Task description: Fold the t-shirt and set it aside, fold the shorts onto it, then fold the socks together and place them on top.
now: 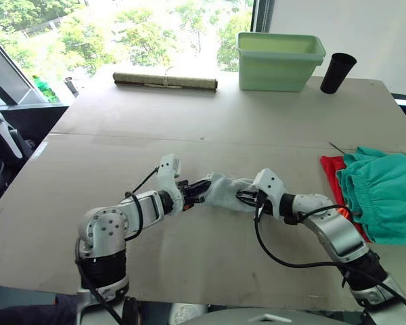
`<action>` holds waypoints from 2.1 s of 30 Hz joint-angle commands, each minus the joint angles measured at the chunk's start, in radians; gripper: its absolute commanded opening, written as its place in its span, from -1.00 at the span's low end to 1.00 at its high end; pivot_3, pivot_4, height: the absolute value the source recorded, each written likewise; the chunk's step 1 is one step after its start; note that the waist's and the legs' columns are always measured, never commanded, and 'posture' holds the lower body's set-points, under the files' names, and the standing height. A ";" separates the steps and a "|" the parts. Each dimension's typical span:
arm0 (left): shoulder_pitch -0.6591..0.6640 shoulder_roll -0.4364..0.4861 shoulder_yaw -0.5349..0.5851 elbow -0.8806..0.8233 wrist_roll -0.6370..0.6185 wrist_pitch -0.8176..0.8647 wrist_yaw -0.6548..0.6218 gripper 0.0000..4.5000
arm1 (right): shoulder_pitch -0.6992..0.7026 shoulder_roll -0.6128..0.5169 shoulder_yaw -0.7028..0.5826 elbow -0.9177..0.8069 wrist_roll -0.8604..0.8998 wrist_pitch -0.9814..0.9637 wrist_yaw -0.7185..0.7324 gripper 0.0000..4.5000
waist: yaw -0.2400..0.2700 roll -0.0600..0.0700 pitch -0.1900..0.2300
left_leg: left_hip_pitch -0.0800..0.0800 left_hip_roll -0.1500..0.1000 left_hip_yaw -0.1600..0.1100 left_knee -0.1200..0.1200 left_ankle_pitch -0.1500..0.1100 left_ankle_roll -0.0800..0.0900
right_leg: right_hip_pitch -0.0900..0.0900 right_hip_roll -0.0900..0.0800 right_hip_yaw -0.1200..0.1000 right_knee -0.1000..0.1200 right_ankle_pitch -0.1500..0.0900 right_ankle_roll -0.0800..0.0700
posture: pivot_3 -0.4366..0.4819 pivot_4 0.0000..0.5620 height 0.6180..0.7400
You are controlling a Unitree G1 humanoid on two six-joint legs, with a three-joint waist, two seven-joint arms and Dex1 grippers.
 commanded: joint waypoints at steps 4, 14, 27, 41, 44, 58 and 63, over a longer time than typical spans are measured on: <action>-0.055 0.121 -0.284 -0.126 0.273 -0.369 -0.336 -0.99 | -0.011 0.020 0.005 0.011 -0.032 0.082 -0.049 -1.00 | -0.008 0.001 0.001 | -0.001 0.000 0.002 -0.004 0.000 0.000 | -0.003 -0.001 0.002 -0.002 0.000 -0.001 | -0.05 -0.47 1.00; -0.130 0.023 -0.520 0.204 0.554 -0.653 -0.523 -0.99 | 0.061 -0.039 -0.033 -0.198 -0.008 0.177 -0.056 -1.00 | 0.001 0.003 0.002 | -0.014 0.000 0.002 -0.007 0.004 0.002 | -0.016 -0.001 0.001 -0.003 0.001 -0.002 | -0.05 -0.47 1.00; -0.208 -0.088 -0.569 0.433 0.652 -0.727 -0.688 -1.00 | 0.300 -0.246 -0.252 -0.675 0.041 0.360 -0.094 -0.23 | 0.009 0.002 0.003 | -0.019 0.000 -0.003 0.002 0.002 0.007 | -0.014 0.003 -0.009 -0.004 0.001 -0.001 | -0.05 -0.47 1.00; -0.240 0.016 -0.473 0.368 0.458 -0.630 -1.054 0.35 | 0.494 -0.124 -0.536 -0.811 0.176 0.449 -0.177 -0.19 | 0.003 0.002 0.003 | -0.025 0.001 -0.009 0.007 0.002 0.007 | -0.015 0.011 -0.012 -0.002 0.001 0.000 | -0.05 -0.47 1.00; -0.255 0.112 -0.412 0.327 0.350 -0.504 -1.143 0.35 | 0.452 -0.106 -0.585 -0.801 0.244 0.476 -0.175 -0.19 | 0.001 0.002 0.004 | -0.024 0.003 -0.009 0.007 0.003 0.007 | -0.016 0.014 -0.011 -0.001 0.000 0.001 | -0.05 -0.47 1.00; -0.040 0.251 -0.297 0.101 0.372 -0.568 -1.107 0.39 | -0.092 -0.113 -0.317 -0.462 0.342 0.665 -0.229 0.92 | 0.001 0.004 0.006 | -0.023 0.003 -0.009 0.007 0.003 0.007 | -0.015 0.017 -0.008 0.000 0.001 -0.001 | -0.05 -0.47 1.00; 0.055 0.294 -0.247 0.037 0.361 -0.604 -1.088 0.39 | -0.098 -0.265 -0.183 -0.360 0.317 0.606 -0.115 0.92 | 0.007 0.004 0.007 | -0.025 0.002 -0.009 0.007 0.003 0.007 | -0.016 0.015 -0.009 -0.001 0.001 -0.001 | -0.05 -0.47 1.00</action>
